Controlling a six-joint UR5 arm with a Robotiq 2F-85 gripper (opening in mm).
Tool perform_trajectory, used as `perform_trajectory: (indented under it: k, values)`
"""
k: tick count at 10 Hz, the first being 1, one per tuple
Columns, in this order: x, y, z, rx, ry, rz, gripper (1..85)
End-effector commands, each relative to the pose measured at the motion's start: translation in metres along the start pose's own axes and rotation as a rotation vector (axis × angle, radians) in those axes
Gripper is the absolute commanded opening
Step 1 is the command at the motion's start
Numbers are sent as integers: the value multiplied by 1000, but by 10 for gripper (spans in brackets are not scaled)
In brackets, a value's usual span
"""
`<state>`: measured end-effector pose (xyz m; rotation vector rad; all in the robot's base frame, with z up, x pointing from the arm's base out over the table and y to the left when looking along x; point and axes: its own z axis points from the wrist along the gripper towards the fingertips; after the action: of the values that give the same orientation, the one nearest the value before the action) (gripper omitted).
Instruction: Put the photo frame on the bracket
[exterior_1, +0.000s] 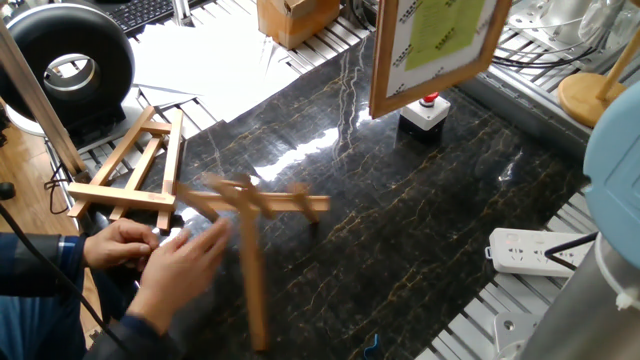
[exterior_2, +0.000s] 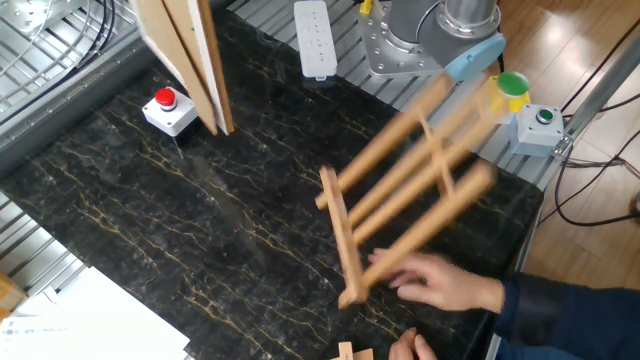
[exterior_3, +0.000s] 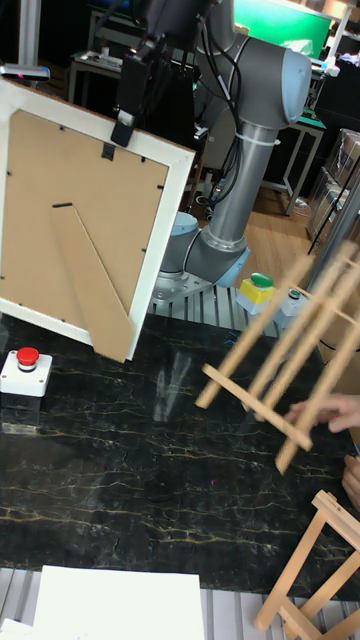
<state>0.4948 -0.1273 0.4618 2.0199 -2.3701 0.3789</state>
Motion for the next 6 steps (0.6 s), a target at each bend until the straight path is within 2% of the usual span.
perform_trajectory:
  k: [1, 3, 6]
  values:
    - [1, -6, -4, 26, -20, -176, 10]
    - [5, -13, 0, 44, -17, -262, 10]
    - [-2, -19, -1, 72, -53, -434, 10]
